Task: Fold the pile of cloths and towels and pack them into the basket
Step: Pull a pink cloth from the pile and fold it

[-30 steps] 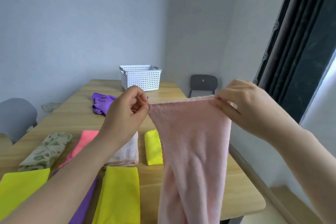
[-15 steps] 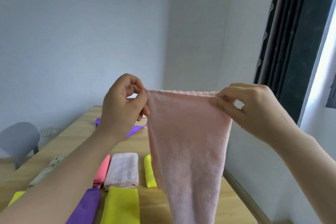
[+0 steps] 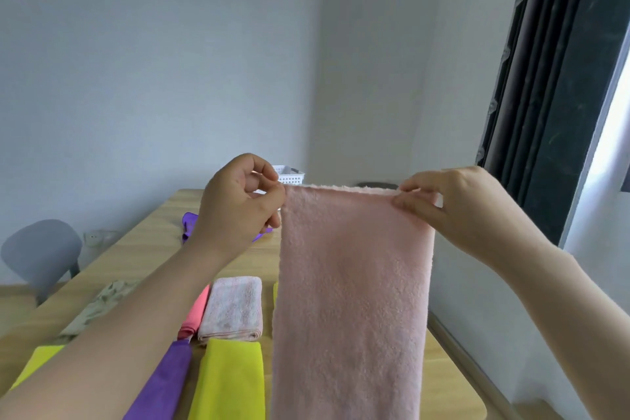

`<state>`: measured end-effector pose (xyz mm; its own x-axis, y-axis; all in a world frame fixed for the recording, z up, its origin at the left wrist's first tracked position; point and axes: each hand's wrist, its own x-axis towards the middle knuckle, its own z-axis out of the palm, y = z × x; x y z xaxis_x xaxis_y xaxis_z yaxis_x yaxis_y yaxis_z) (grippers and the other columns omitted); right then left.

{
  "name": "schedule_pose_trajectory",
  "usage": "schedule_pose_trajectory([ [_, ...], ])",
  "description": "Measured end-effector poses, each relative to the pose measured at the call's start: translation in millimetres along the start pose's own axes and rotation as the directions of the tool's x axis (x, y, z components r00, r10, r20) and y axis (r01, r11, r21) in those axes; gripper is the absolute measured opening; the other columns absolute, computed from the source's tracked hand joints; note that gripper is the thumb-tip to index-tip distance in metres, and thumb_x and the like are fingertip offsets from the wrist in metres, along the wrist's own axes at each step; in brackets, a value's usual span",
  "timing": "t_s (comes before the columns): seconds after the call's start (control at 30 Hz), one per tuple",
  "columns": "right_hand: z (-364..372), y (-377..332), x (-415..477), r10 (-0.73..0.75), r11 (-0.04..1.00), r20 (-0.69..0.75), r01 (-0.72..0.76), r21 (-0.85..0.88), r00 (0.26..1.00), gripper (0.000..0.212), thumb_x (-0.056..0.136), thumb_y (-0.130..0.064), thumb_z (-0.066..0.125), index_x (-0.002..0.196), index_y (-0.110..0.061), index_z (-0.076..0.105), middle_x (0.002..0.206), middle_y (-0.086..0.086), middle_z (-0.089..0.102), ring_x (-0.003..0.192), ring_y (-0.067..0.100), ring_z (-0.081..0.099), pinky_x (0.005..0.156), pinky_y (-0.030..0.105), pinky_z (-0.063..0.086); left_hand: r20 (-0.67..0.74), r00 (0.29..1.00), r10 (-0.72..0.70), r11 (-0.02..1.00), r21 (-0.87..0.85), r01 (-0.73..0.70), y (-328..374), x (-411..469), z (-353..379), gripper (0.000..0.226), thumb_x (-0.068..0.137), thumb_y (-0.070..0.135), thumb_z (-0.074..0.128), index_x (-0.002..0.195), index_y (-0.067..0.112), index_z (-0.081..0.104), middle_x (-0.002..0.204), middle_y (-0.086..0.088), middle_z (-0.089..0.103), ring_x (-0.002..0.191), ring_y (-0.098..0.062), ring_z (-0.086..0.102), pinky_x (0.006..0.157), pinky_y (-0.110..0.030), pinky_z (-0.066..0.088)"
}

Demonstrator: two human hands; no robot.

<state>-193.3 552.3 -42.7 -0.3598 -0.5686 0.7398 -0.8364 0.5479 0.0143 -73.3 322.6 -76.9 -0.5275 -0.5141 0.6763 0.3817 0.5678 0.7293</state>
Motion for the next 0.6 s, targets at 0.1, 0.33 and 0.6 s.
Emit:
schedule_pose_trajectory([
  [0.1, 27.7, 11.3, -1.1, 0.076, 0.996, 0.109, -0.07, -0.06, 0.991, 0.022, 0.09, -0.043, 0.057, 0.09, -0.025, 0.07, 0.086, -0.006, 0.07, 0.067, 0.01, 0.051, 0.062, 0.028, 0.041, 0.04, 0.996, -0.075, 0.997, 0.035, 0.074, -26.3, -0.8, 12.9, 0.008, 0.081, -0.004, 0.058, 0.081, 0.003, 0.054, 0.058, -0.001, 0.06, 0.036, -0.009, 0.052, 0.037, -0.018, 0.039],
  [0.33, 96.6, 44.9, -8.9, 0.185, 0.981, 0.209, -0.17, -0.091, 0.96, 0.018, 0.091, -0.038, 0.057, 0.091, -0.023, 0.066, 0.086, -0.006, 0.07, 0.073, 0.016, 0.057, 0.06, 0.028, 0.042, 0.119, 0.966, -0.231, 0.971, -0.034, 0.236, -91.8, -1.0, 51.6, 0.007, 0.086, -0.007, 0.056, 0.084, -0.002, 0.052, 0.07, -0.014, 0.059, 0.045, -0.013, 0.061, 0.043, -0.021, 0.048],
  [0.6, 150.9, 77.1, -20.6, 0.251, 0.967, 0.366, -0.218, -0.13, 0.896, 0.016, 0.092, -0.026, 0.052, 0.094, -0.024, 0.068, 0.088, -0.009, 0.069, 0.083, 0.015, 0.057, 0.057, 0.023, 0.038, 0.164, 0.945, -0.284, 0.954, -0.049, 0.296, -137.5, -5.9, 86.4, 0.01, 0.085, -0.006, 0.059, 0.083, 0.003, 0.056, 0.064, -0.006, 0.067, 0.06, -0.026, 0.07, 0.062, -0.036, 0.06],
])
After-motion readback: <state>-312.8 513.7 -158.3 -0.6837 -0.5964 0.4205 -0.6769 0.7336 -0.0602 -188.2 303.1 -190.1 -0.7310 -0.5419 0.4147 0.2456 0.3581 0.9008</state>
